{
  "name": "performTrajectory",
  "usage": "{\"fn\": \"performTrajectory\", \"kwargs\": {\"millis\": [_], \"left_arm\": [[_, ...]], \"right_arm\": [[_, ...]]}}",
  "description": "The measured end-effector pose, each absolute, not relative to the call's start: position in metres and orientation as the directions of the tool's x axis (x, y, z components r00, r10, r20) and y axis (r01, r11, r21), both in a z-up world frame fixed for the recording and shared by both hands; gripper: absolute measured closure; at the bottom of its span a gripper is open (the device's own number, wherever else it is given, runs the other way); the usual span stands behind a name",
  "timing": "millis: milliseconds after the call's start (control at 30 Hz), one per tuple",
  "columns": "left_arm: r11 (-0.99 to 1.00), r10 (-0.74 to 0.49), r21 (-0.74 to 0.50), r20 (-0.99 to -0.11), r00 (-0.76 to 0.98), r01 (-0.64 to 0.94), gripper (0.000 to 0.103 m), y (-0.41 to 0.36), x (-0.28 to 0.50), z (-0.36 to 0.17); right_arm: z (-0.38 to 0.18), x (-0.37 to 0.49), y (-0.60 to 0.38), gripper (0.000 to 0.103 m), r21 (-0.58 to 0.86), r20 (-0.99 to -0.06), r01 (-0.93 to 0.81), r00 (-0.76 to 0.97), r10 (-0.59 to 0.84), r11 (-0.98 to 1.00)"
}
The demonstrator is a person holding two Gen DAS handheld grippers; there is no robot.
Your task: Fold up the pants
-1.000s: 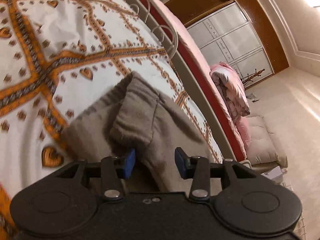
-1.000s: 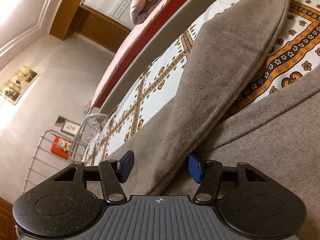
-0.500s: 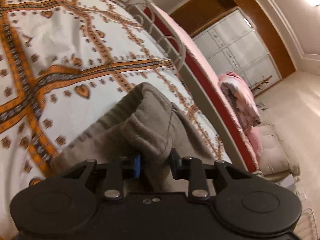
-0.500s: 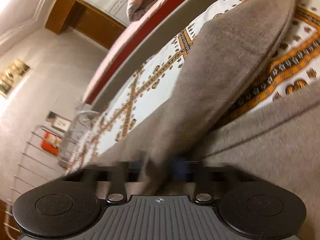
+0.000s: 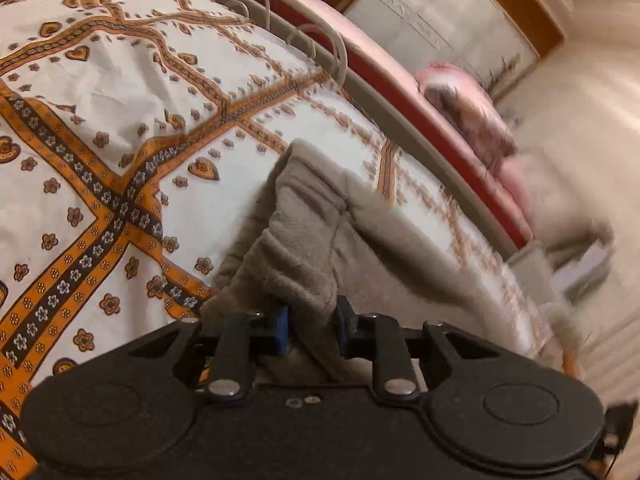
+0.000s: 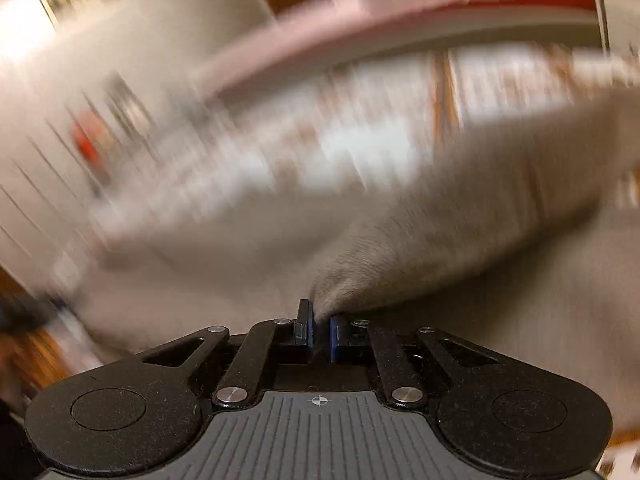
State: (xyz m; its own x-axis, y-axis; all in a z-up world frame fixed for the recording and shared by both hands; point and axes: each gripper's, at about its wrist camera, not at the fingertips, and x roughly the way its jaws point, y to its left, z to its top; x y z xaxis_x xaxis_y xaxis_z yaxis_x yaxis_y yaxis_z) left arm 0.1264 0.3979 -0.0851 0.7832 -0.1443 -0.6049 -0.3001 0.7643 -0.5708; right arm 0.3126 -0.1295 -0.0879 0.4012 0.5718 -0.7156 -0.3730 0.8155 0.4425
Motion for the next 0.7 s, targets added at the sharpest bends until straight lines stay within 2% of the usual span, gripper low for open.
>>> {"fn": "performTrajectory", "kwargs": {"millis": [167,267,400,467,533,567,600,633,700], "left_arm": [[0.781,-0.108,-0.542,-0.605,0.789,-0.309,0.090,0.392,0.130,-0.077],[0.770,-0.116,-0.577,-0.547,0.829,-0.273,0.090,0.397,0.120,-0.066],[0.797,-0.084,-0.551,-0.508,0.857,-0.248,0.089,0.393,0.104,-0.051],[0.813,-0.076,-0.514,-0.559,0.826,-0.274,0.089,0.390,0.111,-0.058],[0.846,-0.070,-0.443,-0.645,0.761,-0.297,0.089,0.386,0.123,-0.071],[0.850,-0.064,-0.434,-0.647,0.759,-0.298,0.088,0.386,0.123,-0.073],[0.841,-0.063,-0.448,-0.640,0.766,-0.305,0.087,0.388,0.123,-0.070],[0.835,-0.062,-0.456,-0.635,0.770,-0.308,0.086,0.389,0.121,-0.068],[0.831,-0.045,-0.454,-0.630,0.776,-0.320,0.079,0.387,0.113,-0.062]], "right_arm": [[-0.088,0.309,-0.128,0.095,0.460,-0.681,-0.361,0.443,0.583,0.811],[-0.079,0.293,-0.137,0.095,0.484,-0.653,-0.360,0.458,0.603,0.798],[-0.051,0.280,-0.149,0.095,0.518,-0.578,-0.389,0.497,0.647,0.762],[-0.057,0.279,-0.148,0.095,0.505,-0.595,-0.393,0.487,0.639,0.769],[-0.076,0.285,-0.135,0.095,0.469,-0.691,-0.365,0.414,0.592,0.804],[-0.087,0.287,-0.130,0.095,0.453,-0.720,-0.362,0.390,0.574,0.814],[-0.088,0.289,-0.133,0.095,0.475,-0.708,-0.345,0.396,0.584,0.810],[-0.085,0.290,-0.136,0.094,0.504,-0.702,-0.316,0.391,0.595,0.803],[-0.076,0.291,-0.145,0.076,0.535,-0.695,-0.291,0.381,0.609,0.793]]}}
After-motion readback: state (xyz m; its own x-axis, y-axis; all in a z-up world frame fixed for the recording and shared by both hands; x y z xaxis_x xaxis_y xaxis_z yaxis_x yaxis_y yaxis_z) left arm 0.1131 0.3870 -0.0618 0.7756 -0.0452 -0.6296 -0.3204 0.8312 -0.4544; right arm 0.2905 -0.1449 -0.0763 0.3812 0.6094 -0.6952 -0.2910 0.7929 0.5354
